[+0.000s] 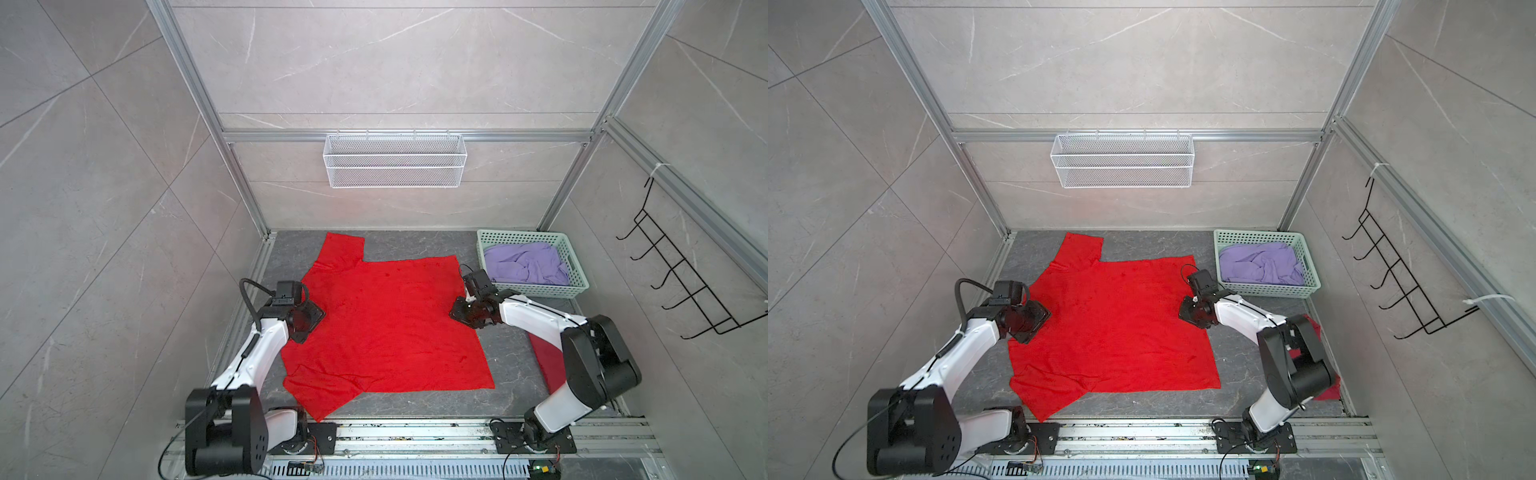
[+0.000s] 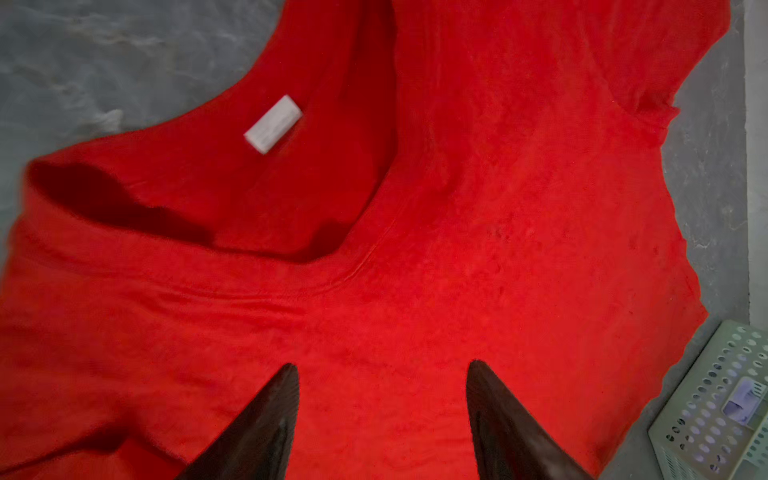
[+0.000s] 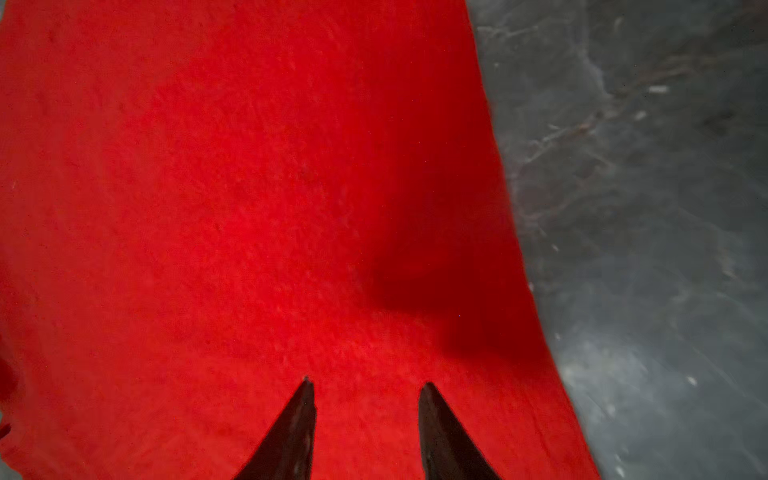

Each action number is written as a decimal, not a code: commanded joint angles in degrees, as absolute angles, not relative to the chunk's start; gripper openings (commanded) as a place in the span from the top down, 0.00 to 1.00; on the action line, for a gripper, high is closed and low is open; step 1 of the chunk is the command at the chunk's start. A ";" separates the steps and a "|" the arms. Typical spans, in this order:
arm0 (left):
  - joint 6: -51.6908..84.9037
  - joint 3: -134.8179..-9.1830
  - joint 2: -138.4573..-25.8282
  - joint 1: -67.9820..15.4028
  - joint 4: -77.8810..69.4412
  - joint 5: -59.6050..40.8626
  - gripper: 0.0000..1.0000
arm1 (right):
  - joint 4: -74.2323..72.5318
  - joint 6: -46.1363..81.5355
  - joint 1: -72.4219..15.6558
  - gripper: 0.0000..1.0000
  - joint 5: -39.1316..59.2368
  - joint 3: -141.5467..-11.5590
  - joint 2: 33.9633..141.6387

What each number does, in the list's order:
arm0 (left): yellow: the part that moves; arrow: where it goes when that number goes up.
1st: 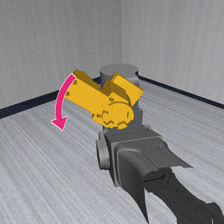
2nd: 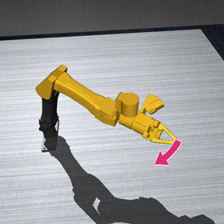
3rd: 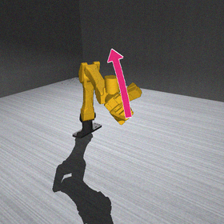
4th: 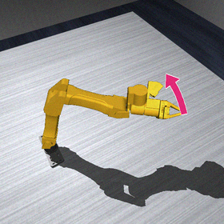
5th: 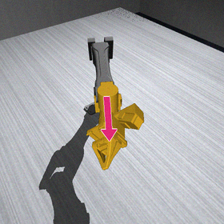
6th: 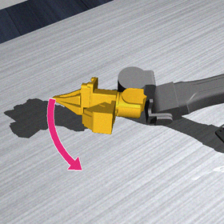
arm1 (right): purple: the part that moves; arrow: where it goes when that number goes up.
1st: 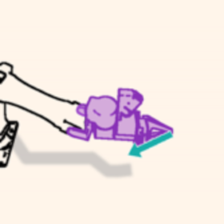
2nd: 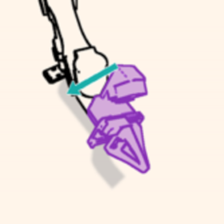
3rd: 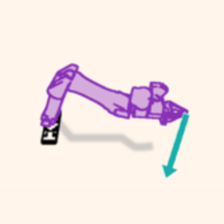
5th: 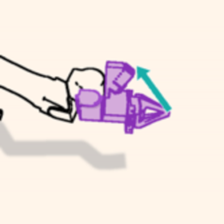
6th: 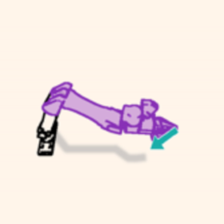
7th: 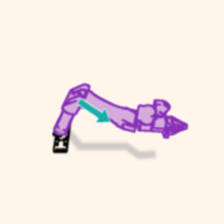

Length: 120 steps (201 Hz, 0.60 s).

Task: Fold and stack the t-shirts

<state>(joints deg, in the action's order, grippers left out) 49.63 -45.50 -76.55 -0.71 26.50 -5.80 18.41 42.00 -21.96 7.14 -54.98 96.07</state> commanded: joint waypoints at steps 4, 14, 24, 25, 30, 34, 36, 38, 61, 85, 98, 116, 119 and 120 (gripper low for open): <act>49.68 -47.03 -82.90 -0.70 17.33 -7.58 0.33 | 14.54 44.23 -22.23 0.57 7.86 -57.13 100.09; 49.98 -47.15 -85.46 -0.70 15.87 -7.53 0.32 | 14.15 44.53 -22.26 0.57 7.71 -57.61 101.74; 50.03 -47.88 -88.22 -0.70 15.35 -6.96 0.32 | 14.44 44.88 -22.29 0.57 7.57 -58.40 103.40; 50.11 -47.94 -88.45 -0.70 15.32 -6.95 0.32 | 14.47 44.89 -22.31 0.57 7.56 -58.51 103.55; 49.90 -48.42 -89.71 -0.70 15.13 -6.91 0.32 | 14.63 44.99 -22.30 0.57 7.51 -59.00 104.26; 49.69 -48.86 -90.75 -0.70 14.98 -6.81 0.32 | 14.80 45.13 -22.32 0.57 7.47 -59.40 104.83; 49.64 -49.17 -91.29 -0.70 14.91 -6.82 0.32 | 14.84 45.21 -22.32 0.57 7.41 -59.59 105.11; 49.52 -49.38 -91.79 -0.75 14.84 -6.76 0.32 | 14.85 45.25 -22.30 0.57 7.32 -59.70 105.36; 48.15 -53.15 -97.78 -0.53 14.83 -5.35 0.32 | 15.68 45.38 -22.24 0.57 7.04 -63.13 109.14; 45.91 -59.69 -104.37 0.27 16.30 -5.10 0.32 | 18.04 44.71 -22.16 0.57 6.51 -69.26 113.77; 44.62 -63.84 -107.70 0.97 17.25 -5.05 0.32 | 19.83 43.84 -21.85 0.57 6.33 -73.64 116.73; 43.38 -69.62 -111.76 1.98 18.54 -5.26 0.32 | 21.74 42.59 -21.19 0.57 6.67 -80.26 121.30; 43.13 -70.69 -112.44 2.16 18.90 -5.30 0.32 | 22.02 42.42 -20.97 0.57 6.76 -81.39 122.08; 43.10 -71.07 -112.65 2.22 19.03 -5.29 0.32 | 22.13 42.39 -20.90 0.57 6.76 -81.70 122.39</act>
<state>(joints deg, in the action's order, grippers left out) 46.70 -65.73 -106.72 0.40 16.36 -6.15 16.82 43.94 -21.85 7.31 -75.81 115.66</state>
